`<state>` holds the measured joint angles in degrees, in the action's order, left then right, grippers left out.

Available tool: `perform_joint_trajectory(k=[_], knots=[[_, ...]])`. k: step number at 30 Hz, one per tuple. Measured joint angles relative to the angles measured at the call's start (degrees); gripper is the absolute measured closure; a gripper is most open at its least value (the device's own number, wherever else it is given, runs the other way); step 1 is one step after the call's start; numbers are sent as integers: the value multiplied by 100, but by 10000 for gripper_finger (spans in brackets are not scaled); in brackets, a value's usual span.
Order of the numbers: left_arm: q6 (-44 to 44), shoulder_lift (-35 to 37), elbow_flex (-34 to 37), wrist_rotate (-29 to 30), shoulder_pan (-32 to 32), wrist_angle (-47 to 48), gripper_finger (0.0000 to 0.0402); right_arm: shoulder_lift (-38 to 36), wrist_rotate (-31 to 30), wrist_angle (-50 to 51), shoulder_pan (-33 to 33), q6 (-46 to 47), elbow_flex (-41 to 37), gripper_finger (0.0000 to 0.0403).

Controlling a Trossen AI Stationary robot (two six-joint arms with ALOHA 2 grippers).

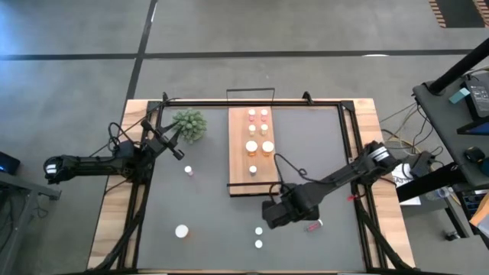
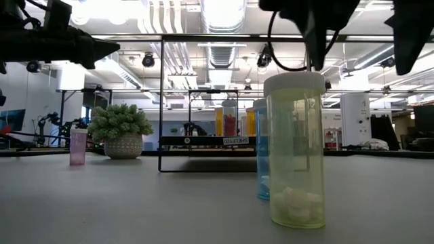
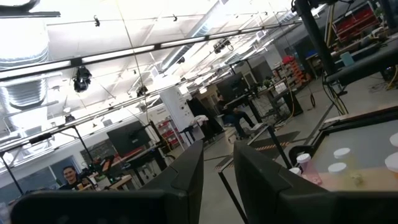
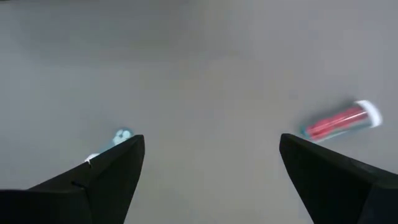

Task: Pick and place medicine bottles onto shelf by color
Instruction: Put the left blue pill bottle aligned with the other blue pill bottle on the shelf

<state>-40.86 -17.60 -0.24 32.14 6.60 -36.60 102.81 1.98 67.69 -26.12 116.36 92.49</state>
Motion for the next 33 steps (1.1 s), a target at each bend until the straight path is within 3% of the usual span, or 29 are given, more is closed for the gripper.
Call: perform_joint_trajectory(k=[12,23,33], knots=[[0,-1,-1,1,-2,0,330,607,-2,-78,27,805,741,40],[0,-1,0,1,-1,-1,330,1082,0,-54,12,2479,1203,40],[0,-1,1,1,1,1,330,1814,154,30,12,2535,1965,40]])
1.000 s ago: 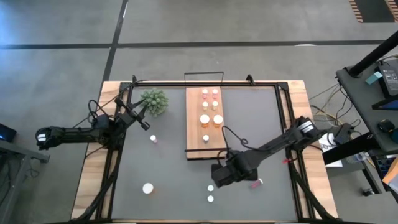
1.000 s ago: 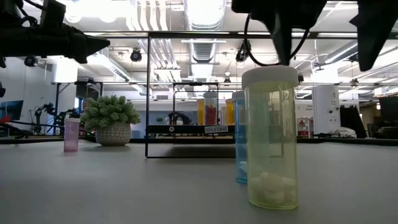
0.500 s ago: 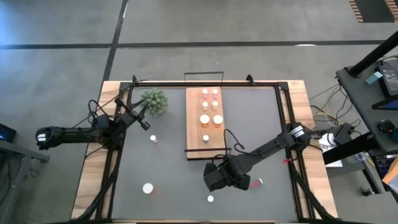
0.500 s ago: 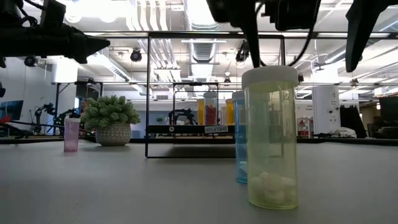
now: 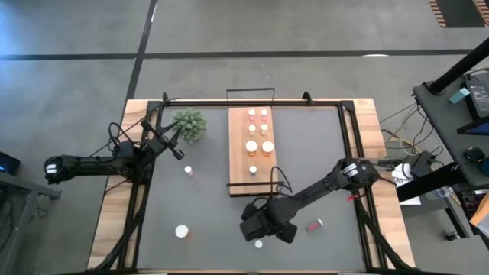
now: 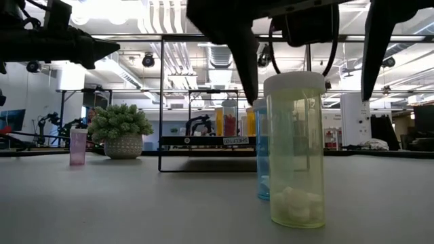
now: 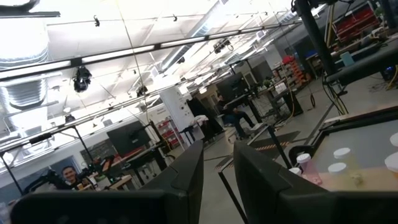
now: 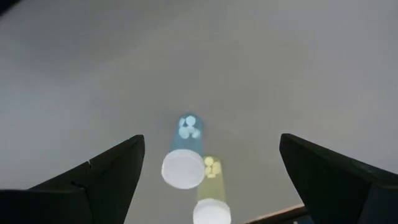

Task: Pick and place medicine bottles onto shelf by color
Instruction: Put the left blue pill bottle aligned with the other blue pill bottle on the shelf

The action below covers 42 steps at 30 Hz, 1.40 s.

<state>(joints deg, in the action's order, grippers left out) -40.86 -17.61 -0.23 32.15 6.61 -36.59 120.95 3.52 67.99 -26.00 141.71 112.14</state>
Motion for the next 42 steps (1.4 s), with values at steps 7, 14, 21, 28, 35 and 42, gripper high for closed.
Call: perform_joint_trajectory(k=[7,14,21,28,35,42], knots=[[0,0,-2,1,-1,-1,330,263,125,148,0,-30,389,40],[0,1,-1,-1,0,-3,330,306,148,45,-23,-148,395,40],[0,0,-2,-1,0,-1,330,306,145,32,-26,-10,372,77],[0,1,-1,-1,0,-1,330,304,121,12,-26,16,372,136],[0,0,-2,-1,0,-1,330,334,99,-42,-26,16,348,183],[0,0,-2,0,0,-1,330,435,99,-140,-26,-31,348,200]])
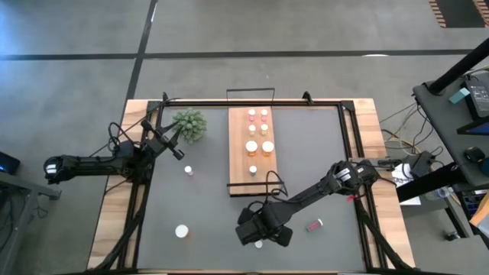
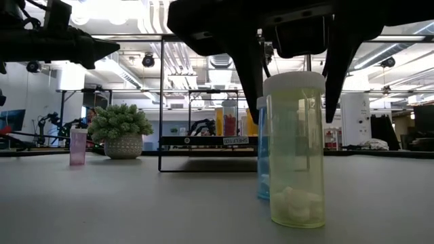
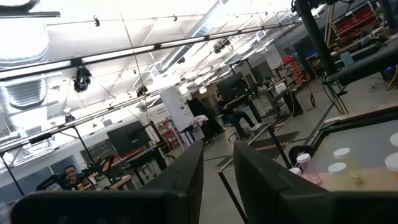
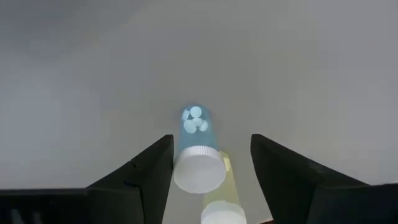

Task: Pick and place medicine bottles onto shelf by color
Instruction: Put the left blue pill bottle aligned with the other blue pill bottle on the shelf

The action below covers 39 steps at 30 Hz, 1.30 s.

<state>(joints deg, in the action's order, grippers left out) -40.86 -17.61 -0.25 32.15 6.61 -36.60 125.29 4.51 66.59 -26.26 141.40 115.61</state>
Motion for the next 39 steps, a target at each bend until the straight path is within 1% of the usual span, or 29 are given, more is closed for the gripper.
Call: perform_joint_trajectory(k=[14,18,25,27,30,34,39], knots=[[0,1,1,0,0,0,330,0,-4,-309,2,-61,-27,203],[0,0,1,0,0,0,330,0,-9,-392,2,-43,-61,223],[0,2,1,1,-2,0,330,4,-9,-430,2,-49,-104,278],[0,0,0,-1,0,0,330,4,-9,-438,2,-71,-107,288],[0,1,1,-1,0,0,330,4,-9,-440,2,-122,-111,293],[0,1,0,-1,-1,0,330,4,-9,-407,2,-152,-111,284],[0,0,0,-1,0,0,330,-16,-174,-78,-25,-238,-49,289]])
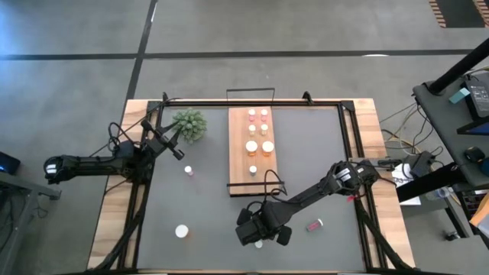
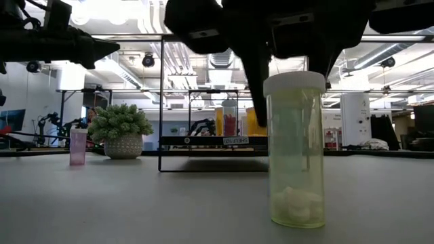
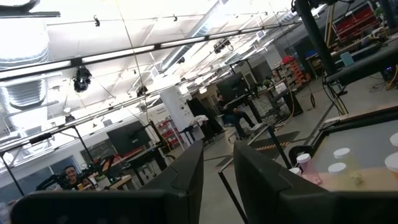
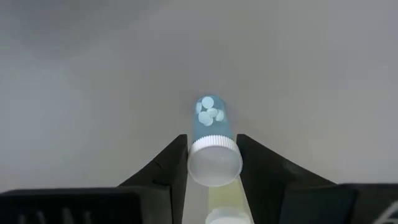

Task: Pick and place medicine bottles onto shelf by color
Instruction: Put the left blue pill bottle aligned with the other blue pill bottle on the shelf

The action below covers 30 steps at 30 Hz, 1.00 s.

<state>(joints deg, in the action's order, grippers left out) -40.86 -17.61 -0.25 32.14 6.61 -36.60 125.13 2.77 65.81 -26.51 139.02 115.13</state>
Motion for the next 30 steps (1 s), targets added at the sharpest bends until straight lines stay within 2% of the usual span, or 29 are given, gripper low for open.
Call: perform_joint_trajectory(k=[10,17,21,30], knots=[[0,2,2,2,-2,0,330,-705,-839,1323,-363,99,73,292],[0,2,1,2,-2,-1,330,-1444,-1196,2454,-717,1129,-58,292],[0,0,0,2,-1,-1,330,-2106,-1194,2454,-811,1788,-714,292],[0,0,0,1,-1,0,330,-3667,-1183,2400,-739,2192,-2438,292]])
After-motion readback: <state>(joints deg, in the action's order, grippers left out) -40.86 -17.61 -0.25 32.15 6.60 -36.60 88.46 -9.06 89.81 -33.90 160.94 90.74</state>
